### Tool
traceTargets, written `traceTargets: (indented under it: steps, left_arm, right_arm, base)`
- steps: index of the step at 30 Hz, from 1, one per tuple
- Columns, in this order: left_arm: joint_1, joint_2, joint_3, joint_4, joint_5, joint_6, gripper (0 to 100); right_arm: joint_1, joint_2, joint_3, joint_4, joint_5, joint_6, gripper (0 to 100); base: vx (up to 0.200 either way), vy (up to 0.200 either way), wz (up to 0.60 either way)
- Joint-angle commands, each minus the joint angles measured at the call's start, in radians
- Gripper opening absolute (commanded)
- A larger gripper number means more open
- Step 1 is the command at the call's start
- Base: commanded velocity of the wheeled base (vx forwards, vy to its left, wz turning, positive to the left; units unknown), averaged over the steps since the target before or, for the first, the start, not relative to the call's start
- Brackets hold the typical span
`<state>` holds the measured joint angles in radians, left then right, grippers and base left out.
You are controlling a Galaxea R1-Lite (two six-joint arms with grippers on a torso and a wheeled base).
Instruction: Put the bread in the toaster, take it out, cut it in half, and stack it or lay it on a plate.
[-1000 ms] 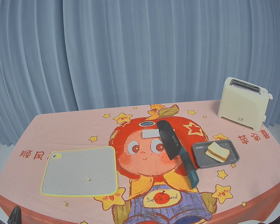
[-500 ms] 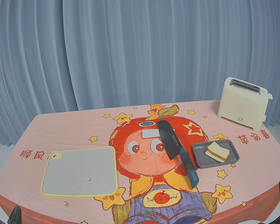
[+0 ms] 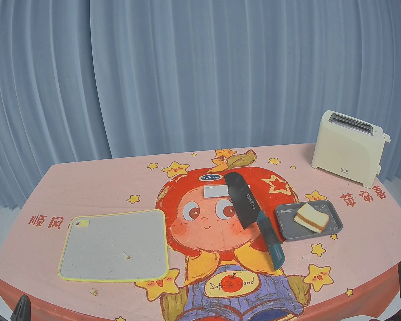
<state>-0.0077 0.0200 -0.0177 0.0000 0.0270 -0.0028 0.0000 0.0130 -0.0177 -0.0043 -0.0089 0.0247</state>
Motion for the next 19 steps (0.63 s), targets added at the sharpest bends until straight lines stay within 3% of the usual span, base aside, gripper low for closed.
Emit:
traceTargets:
  steps: [1, 19]
  left_arm:
    - [0.0, 0.001, 0.018, 0.0, 0.001, 0.0, 0]
    - [0.0, 0.001, 0.018, 0.0, 0.001, 0.0, 0]
  right_arm:
    - [0.0, -0.004, 0.018, 0.0, 0.0, -0.005, 100]
    - [0.0, -0.002, 0.018, 0.0, -0.006, -0.003, 100]
  base:
    - [0.0, 0.0, 0.0]
    - [0.0, 0.0, 0.0]
